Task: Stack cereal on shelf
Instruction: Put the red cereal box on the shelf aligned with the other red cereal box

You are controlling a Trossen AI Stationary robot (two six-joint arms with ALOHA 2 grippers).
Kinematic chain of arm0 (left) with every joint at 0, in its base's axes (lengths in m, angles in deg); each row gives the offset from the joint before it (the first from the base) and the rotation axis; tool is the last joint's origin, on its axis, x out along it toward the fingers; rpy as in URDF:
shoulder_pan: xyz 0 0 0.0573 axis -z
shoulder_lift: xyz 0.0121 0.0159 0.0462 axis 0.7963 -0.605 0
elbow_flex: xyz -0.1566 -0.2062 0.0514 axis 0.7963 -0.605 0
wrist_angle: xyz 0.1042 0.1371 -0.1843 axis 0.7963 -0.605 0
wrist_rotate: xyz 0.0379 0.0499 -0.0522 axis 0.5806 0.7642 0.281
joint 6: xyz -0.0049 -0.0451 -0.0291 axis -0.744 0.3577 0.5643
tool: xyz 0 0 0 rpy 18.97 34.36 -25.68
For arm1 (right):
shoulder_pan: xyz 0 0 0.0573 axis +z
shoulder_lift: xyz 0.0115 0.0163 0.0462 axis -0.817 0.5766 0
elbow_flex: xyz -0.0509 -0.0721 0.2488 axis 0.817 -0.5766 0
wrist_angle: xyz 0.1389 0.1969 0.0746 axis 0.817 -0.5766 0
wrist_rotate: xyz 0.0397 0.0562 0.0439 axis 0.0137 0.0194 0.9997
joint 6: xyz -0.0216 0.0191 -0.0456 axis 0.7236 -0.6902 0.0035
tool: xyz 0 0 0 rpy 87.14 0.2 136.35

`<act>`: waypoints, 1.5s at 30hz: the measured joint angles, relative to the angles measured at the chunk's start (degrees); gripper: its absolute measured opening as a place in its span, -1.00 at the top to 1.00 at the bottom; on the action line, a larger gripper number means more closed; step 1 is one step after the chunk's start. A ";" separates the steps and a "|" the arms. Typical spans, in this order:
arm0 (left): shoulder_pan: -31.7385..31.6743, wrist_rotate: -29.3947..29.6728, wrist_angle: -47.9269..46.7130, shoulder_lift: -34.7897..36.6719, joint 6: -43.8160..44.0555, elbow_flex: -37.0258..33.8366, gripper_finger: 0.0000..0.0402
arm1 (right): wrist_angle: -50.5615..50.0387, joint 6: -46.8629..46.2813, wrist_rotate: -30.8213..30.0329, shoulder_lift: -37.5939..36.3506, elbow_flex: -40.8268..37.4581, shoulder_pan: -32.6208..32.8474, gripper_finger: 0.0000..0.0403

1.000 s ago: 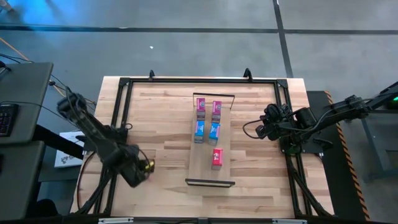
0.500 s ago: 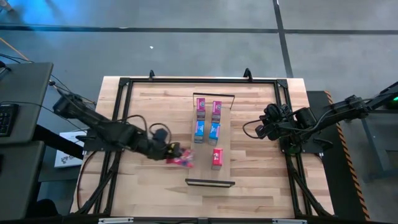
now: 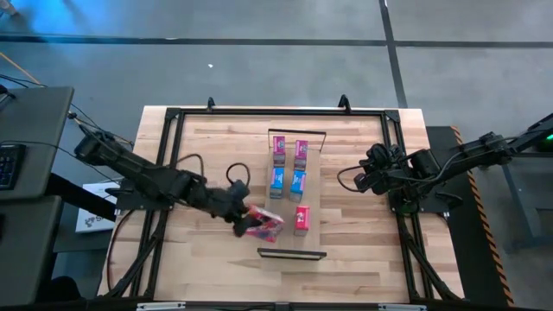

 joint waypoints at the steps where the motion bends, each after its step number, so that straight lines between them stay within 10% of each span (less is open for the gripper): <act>1: -0.37 -2.02 0.14 1.00 -5.13 0.00 0.25 | 0.08 -0.02 0.02 0.00 0.00 0.00 1.00; 10: -3.23 -13.47 -5.08 4.15 -48.01 3.49 0.25 | 1.02 -4.14 0.59 0.00 0.00 0.00 1.00; 19: -8.75 0.28 -15.40 -1.05 -84.57 17.59 0.24 | 1.18 -9.28 0.64 0.00 0.00 0.00 1.00; 26: -6.82 -6.20 -26.00 -7.67 -95.20 22.69 0.24 | 1.15 -9.41 0.68 0.00 0.00 0.00 1.00; 33: -2.27 4.41 -27.75 -15.08 -112.06 22.67 0.24 | 1.13 -9.66 -0.41 -0.02 0.00 0.00 1.00; 45: -0.15 2.67 -23.70 -21.50 -113.53 22.69 0.24 | 0.94 -9.62 -0.26 -0.01 0.00 0.00 1.00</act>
